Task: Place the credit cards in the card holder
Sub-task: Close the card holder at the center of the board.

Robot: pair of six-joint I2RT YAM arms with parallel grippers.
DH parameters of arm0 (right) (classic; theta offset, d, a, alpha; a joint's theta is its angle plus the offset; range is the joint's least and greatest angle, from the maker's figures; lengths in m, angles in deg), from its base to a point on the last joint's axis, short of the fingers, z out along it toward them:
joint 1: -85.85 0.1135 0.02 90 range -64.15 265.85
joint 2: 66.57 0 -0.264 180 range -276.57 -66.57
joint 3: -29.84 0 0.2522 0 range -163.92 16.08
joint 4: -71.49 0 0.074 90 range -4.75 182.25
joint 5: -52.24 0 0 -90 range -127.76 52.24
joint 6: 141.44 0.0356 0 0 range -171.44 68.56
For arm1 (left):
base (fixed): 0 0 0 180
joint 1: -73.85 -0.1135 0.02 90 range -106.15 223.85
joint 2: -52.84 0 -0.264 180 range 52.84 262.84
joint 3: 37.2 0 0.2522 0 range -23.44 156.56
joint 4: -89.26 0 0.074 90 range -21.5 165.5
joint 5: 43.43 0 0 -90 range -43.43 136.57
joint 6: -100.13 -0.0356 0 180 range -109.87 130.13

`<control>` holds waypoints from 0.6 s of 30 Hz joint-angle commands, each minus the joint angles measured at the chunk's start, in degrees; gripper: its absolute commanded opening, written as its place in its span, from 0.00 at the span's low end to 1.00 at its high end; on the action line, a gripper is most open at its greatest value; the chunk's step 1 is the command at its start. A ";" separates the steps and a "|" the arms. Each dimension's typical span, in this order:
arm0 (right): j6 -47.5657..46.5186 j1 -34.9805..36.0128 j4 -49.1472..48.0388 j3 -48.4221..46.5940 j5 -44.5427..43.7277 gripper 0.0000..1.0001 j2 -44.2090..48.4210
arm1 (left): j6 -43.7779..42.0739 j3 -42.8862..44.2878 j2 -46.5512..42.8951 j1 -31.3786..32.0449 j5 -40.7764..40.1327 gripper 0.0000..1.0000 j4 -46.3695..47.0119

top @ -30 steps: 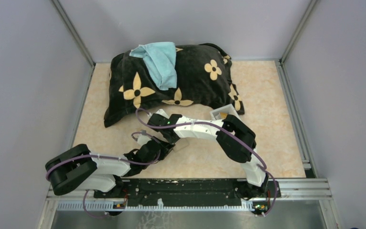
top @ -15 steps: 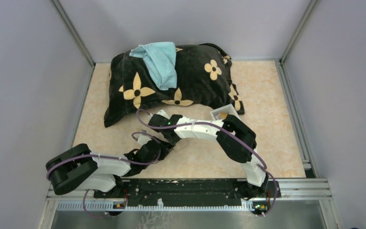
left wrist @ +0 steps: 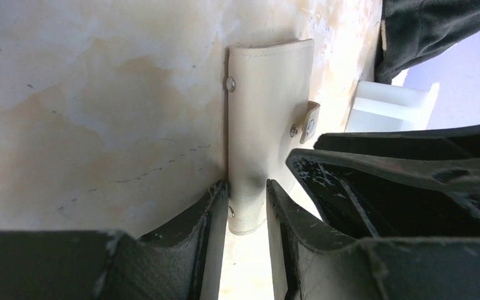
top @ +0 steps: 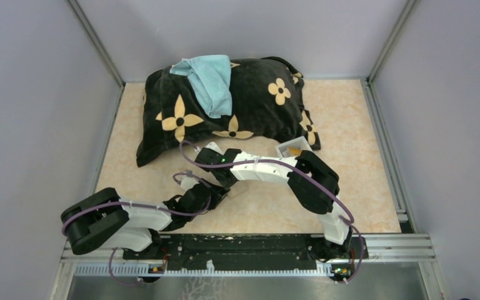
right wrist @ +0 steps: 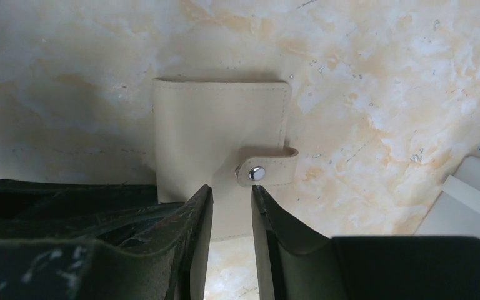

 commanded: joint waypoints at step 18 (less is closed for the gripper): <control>5.01 -12.23 -12.21 12.95 12.01 0.35 18.93 | -3.14 1.13 0.96 -0.56 0.34 0.38 -15.15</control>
